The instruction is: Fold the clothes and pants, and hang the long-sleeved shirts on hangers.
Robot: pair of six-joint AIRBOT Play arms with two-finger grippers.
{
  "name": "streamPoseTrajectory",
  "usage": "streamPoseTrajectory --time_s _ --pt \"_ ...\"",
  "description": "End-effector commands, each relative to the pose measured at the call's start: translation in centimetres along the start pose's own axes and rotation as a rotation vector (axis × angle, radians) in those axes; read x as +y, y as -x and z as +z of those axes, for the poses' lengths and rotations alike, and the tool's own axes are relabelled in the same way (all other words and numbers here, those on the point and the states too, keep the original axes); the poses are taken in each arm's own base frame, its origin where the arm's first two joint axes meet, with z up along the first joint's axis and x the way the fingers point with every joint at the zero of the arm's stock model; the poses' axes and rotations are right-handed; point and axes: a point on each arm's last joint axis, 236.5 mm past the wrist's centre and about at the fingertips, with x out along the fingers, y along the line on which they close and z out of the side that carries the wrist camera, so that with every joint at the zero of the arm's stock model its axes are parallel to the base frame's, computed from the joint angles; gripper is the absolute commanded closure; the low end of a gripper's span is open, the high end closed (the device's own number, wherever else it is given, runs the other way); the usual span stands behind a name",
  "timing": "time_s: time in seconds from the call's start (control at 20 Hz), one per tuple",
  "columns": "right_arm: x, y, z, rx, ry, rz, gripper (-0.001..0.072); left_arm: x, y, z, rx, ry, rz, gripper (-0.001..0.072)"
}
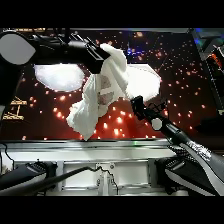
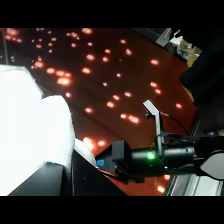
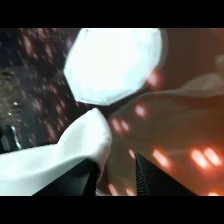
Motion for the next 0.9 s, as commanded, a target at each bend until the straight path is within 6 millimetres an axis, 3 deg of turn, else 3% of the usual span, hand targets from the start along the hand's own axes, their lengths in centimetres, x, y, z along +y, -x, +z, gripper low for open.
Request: streamPoseTrajectory --time_s 0.0,0.1,0.25,0.4,0.5,0.65,0.75,0.85 --pt "0.6 -0.6 0.6 -0.026 -0.002 0.020 0.0478 -0.7 1.3 0.8 -0.023 -0.014 0.000 0.0697" --pt "0.9 -1.0 0.7 -0.030 0.001 0.023 0.0663 -1.0 1.9 1.2 -0.035 -0.019 0.001 0.0697" --pt "3.5 -0.3 1.3 -0.055 0.068 0.096 0.0686 -0.7 2.5 1.4 -0.043 -0.020 0.011 0.0697" --pt "9.6 2.5 1.6 -0.091 0.276 0.239 0.0687 0.4 3.6 2.1 -0.069 -0.017 0.045 0.0697" --pt "15.3 5.7 2.5 -0.145 0.401 0.350 0.0687 1.4 5.1 3.5 -0.128 -0.020 0.090 0.0697" --pt "25.5 13.0 3.6 -0.249 0.656 0.506 0.0687 2.2 9.0 7.3 -0.283 -0.044 0.176 0.0697" --pt "32.0 18.6 3.6 -0.308 0.830 0.582 0.0687 2.7 12.8 10.2 -0.407 -0.092 0.272 0.0697" --pt "37.2 24.5 3.9 -0.374 0.941 0.647 0.0687 3.4 17.1 12.2 -0.492 -0.181 0.407 0.0698"
